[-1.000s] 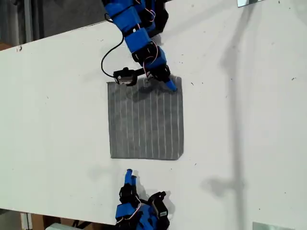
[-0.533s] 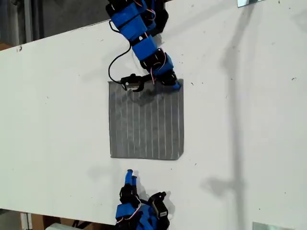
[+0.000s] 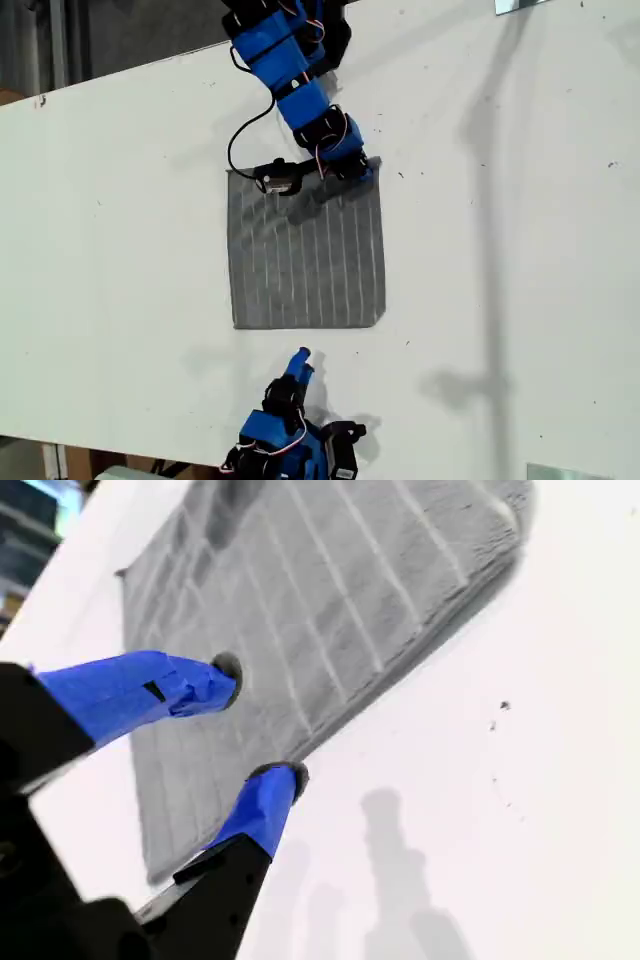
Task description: Grasp corners of a square towel and fold twice.
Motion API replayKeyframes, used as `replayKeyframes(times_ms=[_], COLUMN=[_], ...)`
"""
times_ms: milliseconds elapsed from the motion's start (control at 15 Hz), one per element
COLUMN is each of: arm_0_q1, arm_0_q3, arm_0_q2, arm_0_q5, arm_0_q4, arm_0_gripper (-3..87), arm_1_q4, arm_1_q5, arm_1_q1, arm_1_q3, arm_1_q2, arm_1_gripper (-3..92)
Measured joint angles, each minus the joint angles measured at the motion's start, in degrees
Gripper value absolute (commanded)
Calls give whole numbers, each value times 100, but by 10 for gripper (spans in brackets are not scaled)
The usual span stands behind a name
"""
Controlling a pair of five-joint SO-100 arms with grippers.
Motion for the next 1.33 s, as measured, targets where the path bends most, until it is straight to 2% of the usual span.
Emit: replayKeyframes(times_ms=[200,333,533,733,800,867,933,1133,1333], arm_0_q1=[1037,1512,1688,1767,1767,1767,1758,1758,1767], arm_0_q3=[-1459,-1608,-1942,-2848,-3138,-3340,-3551,-4104,-5265], arm_0_q2=[-3331,-4192,-5071,-6047,-6363,-6583,-6812,-7084,-7172], arm_0_q5=[-255,-580,-615,-387,-343,-290,-290,-229,132], arm_0_q4=[-1099,-1670,-2065,-2057,-2048,-2030,-2030,-1907,-817], arm_0_gripper=[231,235,241,237,195,54,-3,-3,-3], arm_1_q4=[26,26,26,26,26,26,44,185,1020], arm_1_q5=[0,0,-26,-26,-26,-26,-26,-26,-158], arm_1_q1=[-18,-53,-53,-53,-53,-62,-70,-105,-193], arm_1_q3=[-9,-9,-9,-9,-9,-9,-9,-88,-650], arm_1_q2=[0,9,18,18,26,35,70,176,316], arm_1_gripper=[-1,-1,-1,-1,-1,-1,-1,-1,-1])
